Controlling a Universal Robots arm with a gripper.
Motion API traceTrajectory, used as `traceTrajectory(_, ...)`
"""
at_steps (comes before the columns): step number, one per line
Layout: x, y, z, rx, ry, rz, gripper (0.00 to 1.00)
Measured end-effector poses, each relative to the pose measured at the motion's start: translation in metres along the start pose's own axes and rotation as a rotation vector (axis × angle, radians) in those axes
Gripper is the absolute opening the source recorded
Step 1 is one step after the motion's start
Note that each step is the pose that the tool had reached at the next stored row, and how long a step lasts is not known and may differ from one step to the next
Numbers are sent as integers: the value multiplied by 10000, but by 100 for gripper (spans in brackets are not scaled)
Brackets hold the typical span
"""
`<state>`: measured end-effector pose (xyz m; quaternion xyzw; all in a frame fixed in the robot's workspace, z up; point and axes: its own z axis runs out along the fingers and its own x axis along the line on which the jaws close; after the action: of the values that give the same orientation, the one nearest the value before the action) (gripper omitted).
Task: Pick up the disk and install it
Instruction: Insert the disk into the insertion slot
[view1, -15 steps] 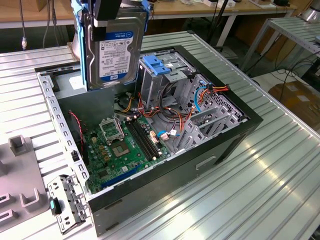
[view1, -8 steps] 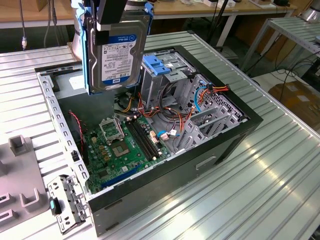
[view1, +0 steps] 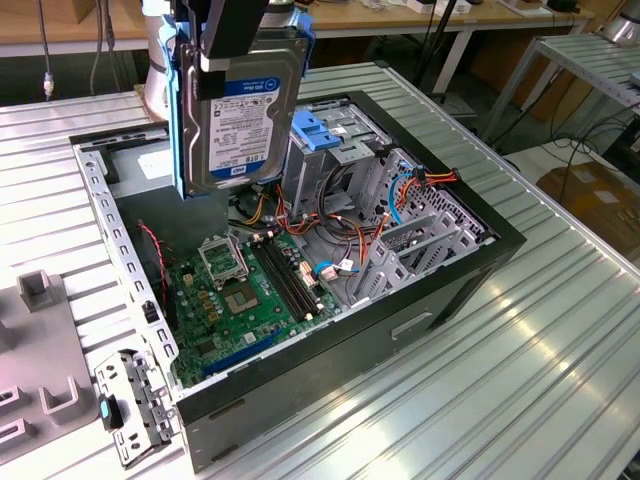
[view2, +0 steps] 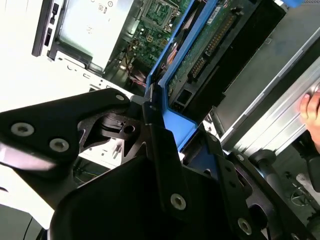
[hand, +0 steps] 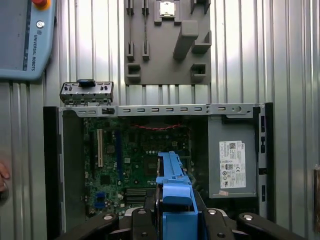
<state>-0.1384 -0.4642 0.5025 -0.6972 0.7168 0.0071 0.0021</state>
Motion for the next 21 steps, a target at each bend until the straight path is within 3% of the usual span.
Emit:
traceTrajectory(6, 64, -2, -1, 0, 0, 0, 37)
traceTrajectory(12, 256, -7, -2, 0, -1, 1, 37)
traceTrajectory(16, 315, -14, -3, 0, 4, -1, 37)
traceTrajectory(21, 365, -76, -2, 1, 38, 0, 37)
